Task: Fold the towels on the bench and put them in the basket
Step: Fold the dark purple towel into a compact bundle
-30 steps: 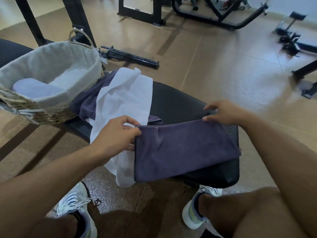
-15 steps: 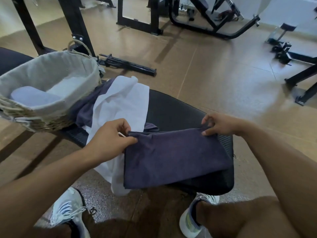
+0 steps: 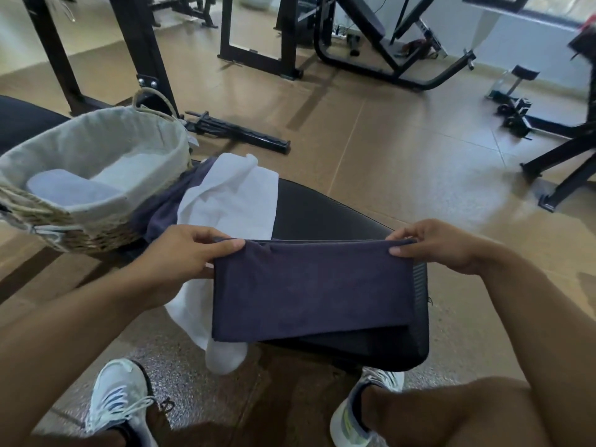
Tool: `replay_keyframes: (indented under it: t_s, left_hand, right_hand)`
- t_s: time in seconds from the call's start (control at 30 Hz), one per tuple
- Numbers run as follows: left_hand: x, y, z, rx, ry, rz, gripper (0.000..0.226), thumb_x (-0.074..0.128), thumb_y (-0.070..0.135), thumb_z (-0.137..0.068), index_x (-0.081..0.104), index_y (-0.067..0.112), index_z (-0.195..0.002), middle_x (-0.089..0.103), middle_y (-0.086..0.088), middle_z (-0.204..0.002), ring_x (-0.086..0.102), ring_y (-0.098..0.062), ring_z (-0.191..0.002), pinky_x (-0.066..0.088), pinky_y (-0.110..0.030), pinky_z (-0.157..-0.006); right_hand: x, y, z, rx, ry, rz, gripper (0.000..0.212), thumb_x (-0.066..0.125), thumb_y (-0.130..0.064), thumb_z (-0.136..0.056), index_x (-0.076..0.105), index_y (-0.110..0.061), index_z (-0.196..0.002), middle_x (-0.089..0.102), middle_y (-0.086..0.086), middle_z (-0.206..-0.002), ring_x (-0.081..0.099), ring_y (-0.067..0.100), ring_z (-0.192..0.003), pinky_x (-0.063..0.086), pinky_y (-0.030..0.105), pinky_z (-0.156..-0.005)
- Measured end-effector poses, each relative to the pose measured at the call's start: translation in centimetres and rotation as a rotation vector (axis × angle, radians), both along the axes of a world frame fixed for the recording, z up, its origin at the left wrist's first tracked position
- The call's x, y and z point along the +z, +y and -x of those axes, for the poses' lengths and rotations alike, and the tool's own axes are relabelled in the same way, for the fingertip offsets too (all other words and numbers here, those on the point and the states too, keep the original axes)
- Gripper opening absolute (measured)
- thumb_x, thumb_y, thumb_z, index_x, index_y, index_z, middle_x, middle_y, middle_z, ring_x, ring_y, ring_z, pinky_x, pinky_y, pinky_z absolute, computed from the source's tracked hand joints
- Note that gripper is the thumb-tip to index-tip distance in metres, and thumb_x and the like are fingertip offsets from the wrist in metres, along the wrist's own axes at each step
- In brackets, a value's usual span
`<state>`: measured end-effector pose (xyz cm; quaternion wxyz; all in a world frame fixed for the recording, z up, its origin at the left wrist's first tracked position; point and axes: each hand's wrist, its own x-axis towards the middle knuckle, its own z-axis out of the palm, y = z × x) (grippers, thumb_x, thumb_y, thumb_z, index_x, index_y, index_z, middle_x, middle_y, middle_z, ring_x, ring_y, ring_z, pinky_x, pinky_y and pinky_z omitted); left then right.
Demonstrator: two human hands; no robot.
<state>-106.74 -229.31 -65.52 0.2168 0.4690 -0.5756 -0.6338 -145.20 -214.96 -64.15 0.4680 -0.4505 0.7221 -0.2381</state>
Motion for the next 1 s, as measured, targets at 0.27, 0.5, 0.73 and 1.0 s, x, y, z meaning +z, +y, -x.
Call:
replay_keyframes:
  t_s: [0.27,0.5,0.73,1.0]
  left_hand:
    - [0.9,-0.5,-0.6,-0.094,0.025,-0.137,0.022,0.062,0.019,-0.097,0.078,0.004,-0.102,0.078,-0.011,-0.106,0.073,-0.019,-0.092,0.056,-0.033,-0.080]
    - [2.2,-0.7,-0.7,-0.084,0.039,-0.162,0.032,0.052,0.033,-0.103,0.074,0.013,-0.113,0.078,-0.003,-0.109,0.073,-0.025,-0.100,0.055,-0.039,-0.084]
    - [0.7,0.0,-0.1,0.013,-0.095,-0.173,0.031,0.061,0.034,-0.099,0.071,0.006,-0.102,0.069,-0.010,-0.090,0.067,-0.020,-0.067,0.054,-0.030,-0.054]
    - [1.4,1.4,1.6,0.121,0.035,-0.124,0.020,0.061,0.027,-0.099,0.063,0.008,-0.094,0.053,-0.005,-0.069,0.058,-0.016,-0.052,0.051,-0.027,-0.044]
  right_hand:
    - [1.7,1.0,-1.3,-0.175,-0.007,0.097,0.027,0.055,-0.027,-0.102,0.075,-0.010,-0.111,0.077,0.013,-0.111,0.071,0.023,-0.101,0.053,0.041,-0.098]
    - [4.1,0.3,-1.9,-0.144,-0.018,0.041,0.022,0.053,-0.020,-0.103,0.072,-0.010,-0.106,0.077,0.014,-0.106,0.072,0.023,-0.094,0.057,0.038,-0.090]
    - [-0.9,-0.9,-5.0,-0.310,0.197,-0.093,0.033,0.049,-0.038,-0.106,0.072,-0.014,-0.103,0.072,0.016,-0.107,0.063,0.025,-0.086,0.050,0.036,-0.072]
    - [1.8,-2.4,-10.7,-0.489,0.200,0.322,0.026,0.062,-0.042,-0.096,0.065,-0.020,-0.083,0.066,0.003,-0.080,0.061,0.019,-0.073,0.047,0.037,-0.068]
